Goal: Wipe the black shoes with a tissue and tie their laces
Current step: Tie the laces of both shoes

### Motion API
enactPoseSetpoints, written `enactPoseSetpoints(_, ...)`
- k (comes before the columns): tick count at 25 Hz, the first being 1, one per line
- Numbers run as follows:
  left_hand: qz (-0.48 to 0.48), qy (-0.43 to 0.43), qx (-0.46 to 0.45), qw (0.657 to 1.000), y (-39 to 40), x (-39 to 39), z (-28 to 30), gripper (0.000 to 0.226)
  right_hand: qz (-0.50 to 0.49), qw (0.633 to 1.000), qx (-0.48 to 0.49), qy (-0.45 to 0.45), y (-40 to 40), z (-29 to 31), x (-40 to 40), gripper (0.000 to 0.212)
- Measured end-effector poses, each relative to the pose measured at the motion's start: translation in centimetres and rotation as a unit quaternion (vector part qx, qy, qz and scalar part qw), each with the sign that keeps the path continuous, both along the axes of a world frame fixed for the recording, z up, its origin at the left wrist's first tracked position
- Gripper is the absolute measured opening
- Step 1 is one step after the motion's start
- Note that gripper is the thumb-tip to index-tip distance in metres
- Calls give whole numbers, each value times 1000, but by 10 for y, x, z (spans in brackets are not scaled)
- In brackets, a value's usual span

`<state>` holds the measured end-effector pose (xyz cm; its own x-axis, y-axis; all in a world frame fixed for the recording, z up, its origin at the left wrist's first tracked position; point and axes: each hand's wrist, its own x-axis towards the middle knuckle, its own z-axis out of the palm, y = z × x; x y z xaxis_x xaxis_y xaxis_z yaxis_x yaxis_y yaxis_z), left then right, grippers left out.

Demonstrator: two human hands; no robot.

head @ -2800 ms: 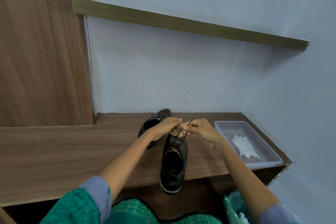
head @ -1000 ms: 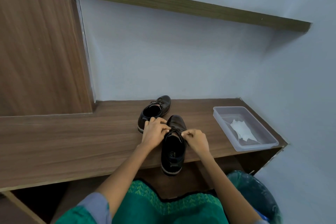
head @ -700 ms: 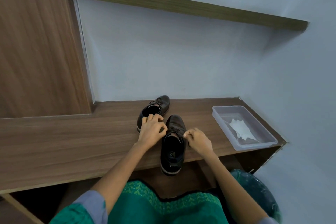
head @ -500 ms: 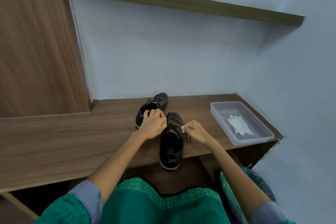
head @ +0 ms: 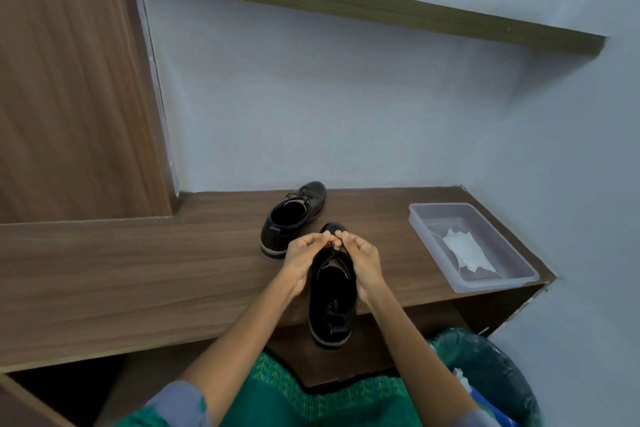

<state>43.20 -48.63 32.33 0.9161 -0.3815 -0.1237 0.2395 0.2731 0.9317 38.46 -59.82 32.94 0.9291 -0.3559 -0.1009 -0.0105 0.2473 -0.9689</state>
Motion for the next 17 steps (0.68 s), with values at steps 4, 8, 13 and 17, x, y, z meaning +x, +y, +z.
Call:
enactPoseSetpoints(4,28,-24,-3,999,-5,-2,-12,14,32,999,4,-7,-4,-1,-5,25)
enactPoseSetpoints(8,29,-66,27,997,-6,-6,-15,24,39,999,-26,-2,-8,-7,-6,37)
enactPoseSetpoints(13,85,-77,65,991,-10,-12,-21,27,-9,997,-70,34,-2,-2,-3,29)
enactPoseSetpoints(17,99,-91,95,986,-12,-11,-23,26,-33,992,-100,74,0,-1,1,22)
